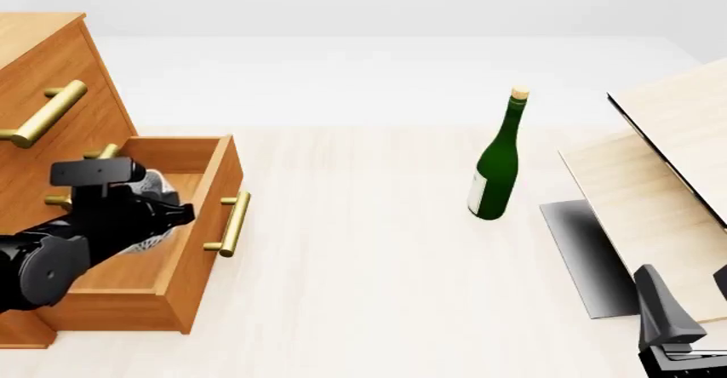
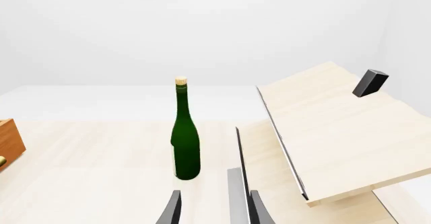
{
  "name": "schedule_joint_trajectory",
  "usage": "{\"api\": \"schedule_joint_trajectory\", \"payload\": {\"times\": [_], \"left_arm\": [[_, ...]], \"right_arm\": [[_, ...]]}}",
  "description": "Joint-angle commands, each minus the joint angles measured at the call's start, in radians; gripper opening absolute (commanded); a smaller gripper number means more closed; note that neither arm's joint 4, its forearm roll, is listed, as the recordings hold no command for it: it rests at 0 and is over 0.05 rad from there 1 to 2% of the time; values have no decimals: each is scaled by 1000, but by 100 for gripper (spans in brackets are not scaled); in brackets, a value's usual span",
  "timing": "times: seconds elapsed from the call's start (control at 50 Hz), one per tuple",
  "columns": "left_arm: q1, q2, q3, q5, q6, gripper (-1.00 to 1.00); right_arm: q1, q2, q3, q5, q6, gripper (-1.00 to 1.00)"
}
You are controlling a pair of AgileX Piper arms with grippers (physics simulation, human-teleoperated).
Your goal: Put the bowl in the bottom drawer of the cabinet.
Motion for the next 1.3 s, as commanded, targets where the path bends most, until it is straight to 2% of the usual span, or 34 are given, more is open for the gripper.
{"api": "schedule_joint_trajectory", "payload": {"times": [0.02,0.08,0.1,0.14,0.16,0.18,0.2,0.24,0.3,0.34,0.36,0.42,0.44,0.48,0.5,0.56,1.3], "left_arm": [[23,3,-1,12,7,-100],[28,9,4,4,6,-100],[33,40,39,-60,9,-100],[35,11,13,-6,7,-100],[40,50,52,-83,8,-100],[43,52,55,-87,10,-100],[45,53,56,-89,7,-100],[54,8,22,-10,9,-100],[61,10,28,-15,12,-100],[63,59,68,-104,8,-100],[63,60,68,-105,8,-100],[63,60,68,-106,8,-100],[60,23,29,-31,2,-100],[60,24,30,-32,2,-100],[63,63,58,-97,4,-100],[72,22,37,-35,8,-100],[119,81,41,-78,49,-100]], "right_arm": [[0,0,0,0,0,100],[0,0,0,0,0,100],[0,0,0,0,0,100],[0,0,0,0,0,100],[0,0,0,0,0,100],[0,0,0,0,0,100],[0,0,0,0,0,100],[0,0,0,0,0,100],[0,0,0,0,0,100],[0,0,0,0,0,100],[0,0,0,0,0,100],[0,0,0,0,0,100],[0,0,0,0,0,100],[0,0,0,0,0,100],[0,0,0,0,0,100],[0,0,0,0,0,100],[0,0,0,0,0,100]]}}
